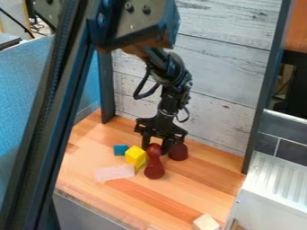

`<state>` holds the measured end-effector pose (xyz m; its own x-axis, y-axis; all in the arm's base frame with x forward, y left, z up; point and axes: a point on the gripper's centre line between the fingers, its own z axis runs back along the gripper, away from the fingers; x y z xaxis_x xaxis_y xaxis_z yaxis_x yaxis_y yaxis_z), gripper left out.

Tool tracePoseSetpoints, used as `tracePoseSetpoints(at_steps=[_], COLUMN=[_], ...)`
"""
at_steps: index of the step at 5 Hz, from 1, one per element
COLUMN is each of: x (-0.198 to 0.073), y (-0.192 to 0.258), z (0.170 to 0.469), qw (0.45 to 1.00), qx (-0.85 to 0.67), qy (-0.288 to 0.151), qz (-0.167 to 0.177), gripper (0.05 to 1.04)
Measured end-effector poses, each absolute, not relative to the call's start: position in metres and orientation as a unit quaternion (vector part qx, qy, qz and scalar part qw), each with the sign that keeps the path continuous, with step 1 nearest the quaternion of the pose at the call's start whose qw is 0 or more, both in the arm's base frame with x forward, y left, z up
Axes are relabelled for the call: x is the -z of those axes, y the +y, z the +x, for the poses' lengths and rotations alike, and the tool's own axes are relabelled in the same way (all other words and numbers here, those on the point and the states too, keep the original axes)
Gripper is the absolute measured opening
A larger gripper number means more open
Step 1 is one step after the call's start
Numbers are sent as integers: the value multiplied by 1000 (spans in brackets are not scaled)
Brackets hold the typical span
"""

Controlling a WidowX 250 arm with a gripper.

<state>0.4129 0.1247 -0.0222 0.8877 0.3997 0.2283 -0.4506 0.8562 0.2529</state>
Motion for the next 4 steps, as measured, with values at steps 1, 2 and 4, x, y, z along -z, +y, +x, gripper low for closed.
tracePoseSetpoints(at_steps=[1,2,4], x=[6,-17,-54], y=[127,135,161], z=[417,421,416], qw=[949,935,878], qx=[-228,-233,-272], qy=[-131,-185,-304], qz=[176,190,248], gripper=[561,561,561])
